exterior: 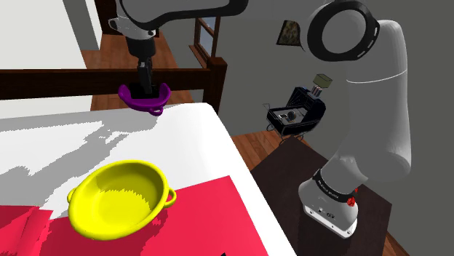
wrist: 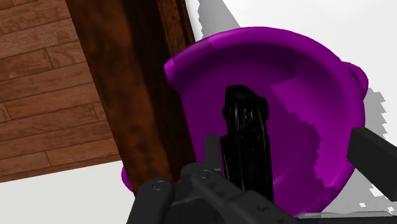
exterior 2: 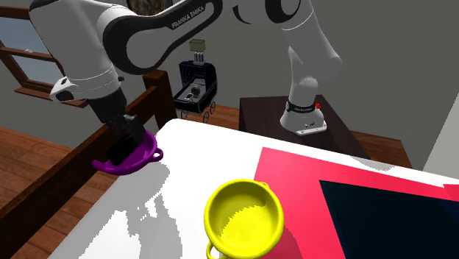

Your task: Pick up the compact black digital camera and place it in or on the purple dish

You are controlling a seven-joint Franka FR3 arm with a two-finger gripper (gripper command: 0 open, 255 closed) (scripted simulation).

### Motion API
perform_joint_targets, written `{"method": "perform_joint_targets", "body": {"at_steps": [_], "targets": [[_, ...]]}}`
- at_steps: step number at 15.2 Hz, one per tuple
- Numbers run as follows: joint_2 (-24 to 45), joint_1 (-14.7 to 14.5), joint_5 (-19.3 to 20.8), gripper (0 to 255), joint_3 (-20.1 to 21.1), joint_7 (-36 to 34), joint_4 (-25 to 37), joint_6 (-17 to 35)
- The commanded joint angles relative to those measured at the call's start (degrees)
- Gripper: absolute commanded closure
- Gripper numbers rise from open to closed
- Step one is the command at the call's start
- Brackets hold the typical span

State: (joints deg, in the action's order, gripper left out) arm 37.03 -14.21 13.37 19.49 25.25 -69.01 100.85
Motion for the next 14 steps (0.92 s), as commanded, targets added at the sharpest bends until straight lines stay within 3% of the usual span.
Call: {"method": "perform_joint_targets", "body": {"at_steps": [1, 2, 6, 14], "targets": [[0.14, 0.39, 2.63, 0, -0.47, -0.06, -0.09, 2.99], [-0.07, 0.10, 2.23, 0, -1.16, -0.02, -1.26, 4.08], [-0.31, -1.41, 1.50, 0, -1.61, 0.83, 5.84, -3.00], [-0.31, -1.41, 1.50, 0, -1.62, 0.83, 5.84, -3.00]]}}
